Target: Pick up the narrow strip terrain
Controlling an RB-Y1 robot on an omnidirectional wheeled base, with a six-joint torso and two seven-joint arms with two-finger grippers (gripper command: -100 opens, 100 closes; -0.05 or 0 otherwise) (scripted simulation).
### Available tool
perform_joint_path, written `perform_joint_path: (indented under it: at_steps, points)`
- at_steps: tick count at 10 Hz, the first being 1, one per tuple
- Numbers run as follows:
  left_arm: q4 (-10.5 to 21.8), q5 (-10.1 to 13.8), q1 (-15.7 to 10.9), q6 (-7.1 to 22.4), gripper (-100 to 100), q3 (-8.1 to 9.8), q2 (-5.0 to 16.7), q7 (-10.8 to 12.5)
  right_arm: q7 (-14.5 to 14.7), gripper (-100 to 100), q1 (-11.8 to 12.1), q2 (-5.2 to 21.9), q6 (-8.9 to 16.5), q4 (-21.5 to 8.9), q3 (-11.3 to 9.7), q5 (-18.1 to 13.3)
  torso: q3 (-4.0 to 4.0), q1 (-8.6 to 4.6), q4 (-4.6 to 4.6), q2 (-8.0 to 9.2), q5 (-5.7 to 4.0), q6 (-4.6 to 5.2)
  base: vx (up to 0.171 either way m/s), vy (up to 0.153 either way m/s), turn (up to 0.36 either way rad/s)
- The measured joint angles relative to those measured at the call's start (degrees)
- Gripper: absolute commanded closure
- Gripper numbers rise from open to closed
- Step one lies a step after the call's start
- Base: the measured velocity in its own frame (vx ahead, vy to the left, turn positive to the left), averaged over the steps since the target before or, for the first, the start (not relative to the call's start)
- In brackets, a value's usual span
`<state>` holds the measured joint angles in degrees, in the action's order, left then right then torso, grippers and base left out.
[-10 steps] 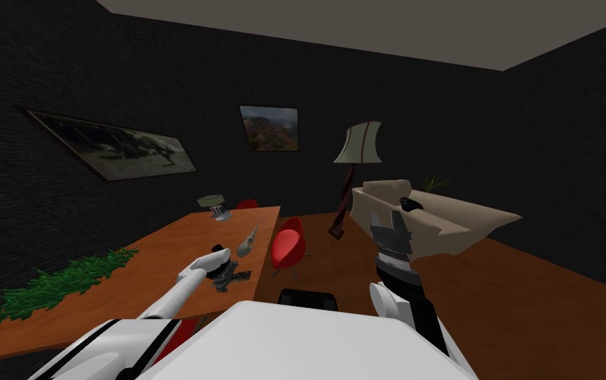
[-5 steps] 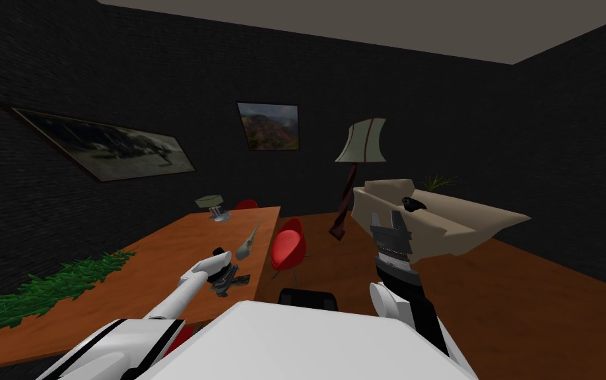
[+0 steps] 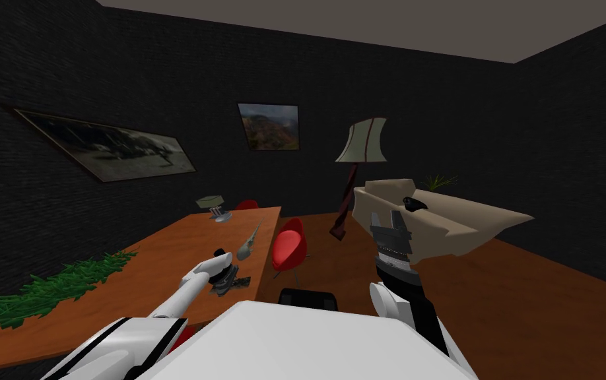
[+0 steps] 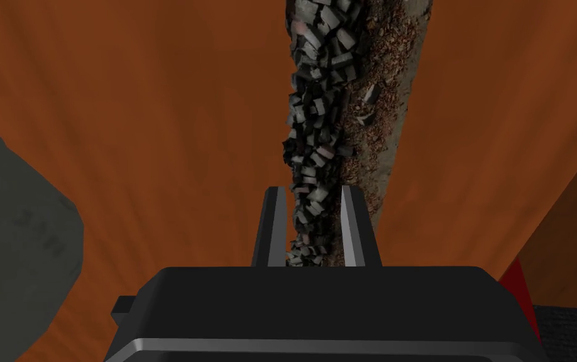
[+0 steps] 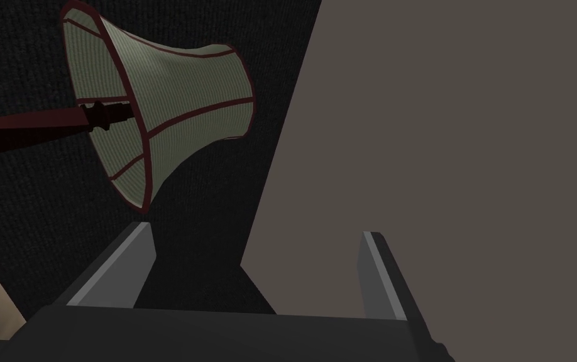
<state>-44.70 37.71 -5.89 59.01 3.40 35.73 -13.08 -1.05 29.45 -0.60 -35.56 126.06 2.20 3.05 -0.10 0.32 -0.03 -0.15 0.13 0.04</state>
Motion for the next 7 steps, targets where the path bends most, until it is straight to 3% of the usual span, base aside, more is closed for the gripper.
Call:
perform_joint_path:
  at_steps: [1,2,3,6,7]
  points:
    - [0.04,0.00,0.06,0.08,100,-0.03,-0.02,-0.02,0.00,0,0.00,0.00,0.00,0.00,0.00,0.00,0.00,0.04,0.03,-0.03,0.01,0.03,0.000,0.000,0.000]
    - [0.04,-0.01,0.06,0.10,0,-0.03,-0.01,-0.03,0.00,0,0.00,0.00,0.00,0.00,0.00,0.00,-0.01,0.07,0.02,-0.05,0.03,0.03,0.000,0.000,0.000]
    - [0.04,-0.01,0.06,0.09,100,-0.03,-0.01,-0.03,0.00,0,0.00,0.00,0.00,0.00,0.00,0.00,-0.02,0.08,0.02,-0.06,0.04,0.03,-0.007,-0.018,-0.011]
    - [-2.77,1.08,0.40,2.64,100,0.18,2.00,0.54,0.00,0,0.00,0.00,0.00,0.00,0.00,0.00,0.03,-0.12,0.06,0.02,-0.03,0.04,-0.017,-0.038,-0.003]
    - [-2.81,1.13,0.30,2.87,0,0.19,2.11,0.54,0.00,0,0.00,0.00,0.00,0.00,0.00,0.00,0.01,-0.04,0.03,0.00,0.01,0.02,0.000,0.000,0.000]
